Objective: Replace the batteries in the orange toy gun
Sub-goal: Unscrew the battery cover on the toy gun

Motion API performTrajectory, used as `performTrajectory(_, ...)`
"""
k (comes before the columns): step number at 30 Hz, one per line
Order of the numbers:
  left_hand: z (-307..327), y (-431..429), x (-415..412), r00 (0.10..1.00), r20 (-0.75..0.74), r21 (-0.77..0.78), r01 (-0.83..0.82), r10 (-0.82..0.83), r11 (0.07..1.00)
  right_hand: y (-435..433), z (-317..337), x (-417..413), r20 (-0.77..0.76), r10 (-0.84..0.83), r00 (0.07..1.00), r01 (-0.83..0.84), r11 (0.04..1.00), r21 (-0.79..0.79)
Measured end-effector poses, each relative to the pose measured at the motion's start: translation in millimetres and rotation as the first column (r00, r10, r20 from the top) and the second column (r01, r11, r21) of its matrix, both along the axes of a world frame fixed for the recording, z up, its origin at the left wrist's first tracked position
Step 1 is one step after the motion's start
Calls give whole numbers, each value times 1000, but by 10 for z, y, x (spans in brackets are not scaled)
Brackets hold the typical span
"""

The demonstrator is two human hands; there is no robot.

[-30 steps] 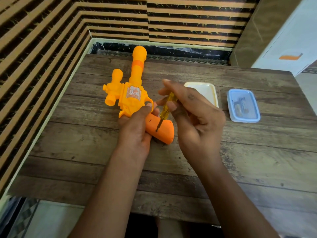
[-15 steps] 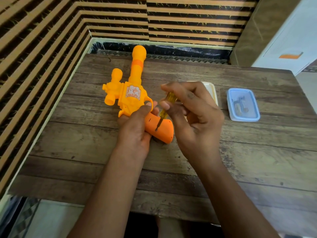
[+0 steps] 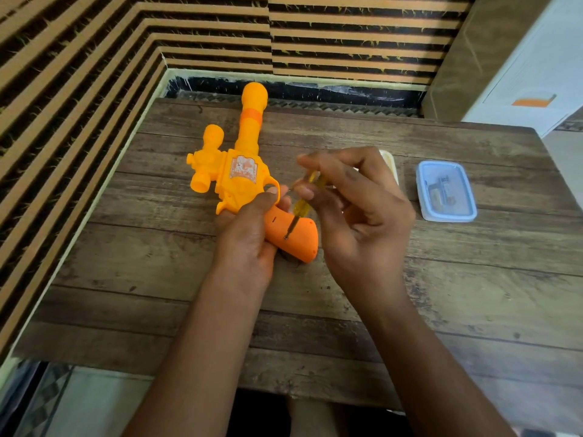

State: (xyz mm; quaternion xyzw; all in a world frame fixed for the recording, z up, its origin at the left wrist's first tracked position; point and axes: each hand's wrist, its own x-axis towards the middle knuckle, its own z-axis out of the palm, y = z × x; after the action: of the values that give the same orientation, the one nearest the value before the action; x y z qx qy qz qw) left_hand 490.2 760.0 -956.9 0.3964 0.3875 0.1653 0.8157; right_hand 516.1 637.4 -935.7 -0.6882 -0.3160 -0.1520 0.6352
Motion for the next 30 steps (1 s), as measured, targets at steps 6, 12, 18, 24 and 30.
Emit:
performTrajectory(6, -23, 8, 0, 1000, 12, -11, 10, -9, 1000, -16, 7, -18, 1, 57, 998, -57, 998, 14)
performTrajectory(12, -40, 21, 7, 1000, 3, -2, 26, -26, 1000, -4, -7, -29, 25, 18, 1000, -18, 1000, 8)
performTrajectory(18, -59, 43, 20, 1000, 14, -15, 19, -18, 1000, 8, -9, -71, -7, 41, 999, -41, 999, 16)
performTrajectory(24, -82, 45, 11, 999, 0, -4, 33, -33, 999, -20, -6, -83, -37, 72, 997, -71, 997, 45)
performTrajectory(30, -23, 64, -2, 999, -36, -37, -9, 8, 999, 42, -13, -136, -25, 18, 1000, -14, 989, 146)
